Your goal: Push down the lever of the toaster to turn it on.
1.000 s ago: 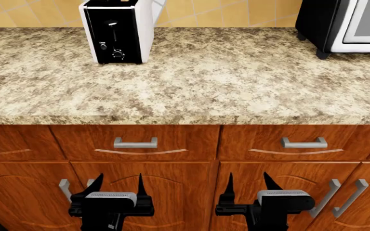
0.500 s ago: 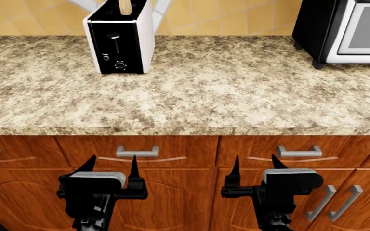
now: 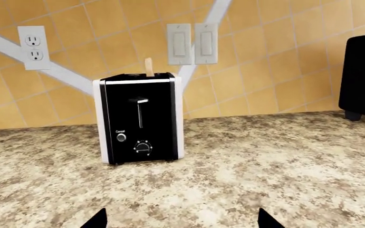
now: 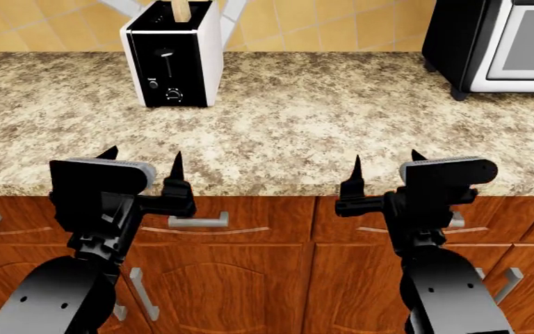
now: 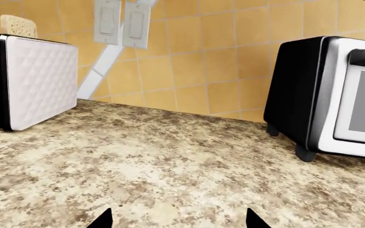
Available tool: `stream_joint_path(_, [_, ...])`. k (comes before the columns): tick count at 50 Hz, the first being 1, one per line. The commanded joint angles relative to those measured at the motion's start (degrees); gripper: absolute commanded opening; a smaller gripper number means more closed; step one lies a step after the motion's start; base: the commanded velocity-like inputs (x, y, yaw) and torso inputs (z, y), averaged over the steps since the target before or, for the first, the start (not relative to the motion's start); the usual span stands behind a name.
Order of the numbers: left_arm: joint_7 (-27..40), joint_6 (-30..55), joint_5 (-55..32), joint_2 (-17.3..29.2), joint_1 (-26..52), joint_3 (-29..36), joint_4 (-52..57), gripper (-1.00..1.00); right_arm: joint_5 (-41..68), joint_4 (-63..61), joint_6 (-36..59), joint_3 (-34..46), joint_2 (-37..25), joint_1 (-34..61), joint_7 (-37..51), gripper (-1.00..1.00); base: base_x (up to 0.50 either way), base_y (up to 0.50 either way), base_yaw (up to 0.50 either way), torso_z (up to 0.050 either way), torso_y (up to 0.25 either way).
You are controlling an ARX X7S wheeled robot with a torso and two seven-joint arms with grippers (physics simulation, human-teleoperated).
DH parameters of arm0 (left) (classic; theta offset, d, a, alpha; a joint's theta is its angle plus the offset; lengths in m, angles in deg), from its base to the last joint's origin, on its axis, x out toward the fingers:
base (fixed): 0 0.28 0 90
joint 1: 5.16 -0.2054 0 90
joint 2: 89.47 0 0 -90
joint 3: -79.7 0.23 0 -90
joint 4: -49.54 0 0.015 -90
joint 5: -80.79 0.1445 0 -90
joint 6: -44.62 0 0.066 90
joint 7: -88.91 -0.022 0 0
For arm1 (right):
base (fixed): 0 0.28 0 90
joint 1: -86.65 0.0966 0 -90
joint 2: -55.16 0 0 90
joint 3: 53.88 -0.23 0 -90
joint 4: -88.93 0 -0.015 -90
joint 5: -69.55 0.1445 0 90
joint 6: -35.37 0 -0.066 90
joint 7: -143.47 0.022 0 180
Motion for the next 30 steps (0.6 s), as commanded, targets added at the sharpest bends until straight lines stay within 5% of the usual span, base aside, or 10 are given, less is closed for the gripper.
stream_joint_path(1, [0.0, 7.9, -3.2, 0.6, 9.2, -1.7, -0.8, 1.0, 0.9, 1.5, 7.0, 0.8, -1.8, 10.2, -1.8, 1.0, 0.0, 0.0, 0.0, 0.007, 0.0])
stream_joint_path(8, [0.3, 8.5, -3.4, 0.6, 9.4, -1.5, -1.4, 1.0, 1.1, 2.4, 7.9, 1.8, -2.2, 11.4, -2.4, 1.0, 0.0, 0.05, 0.0, 0.0, 0.0])
stream_joint_path(30, [2.5, 7.0, -1.9, 1.6, 7.7, -1.3, 0.3, 1.0, 2.3, 3.5, 6.0, 1.7, -1.9, 9.7, -2.2, 1.0, 0.0, 0.5, 0.0, 0.0, 0.0])
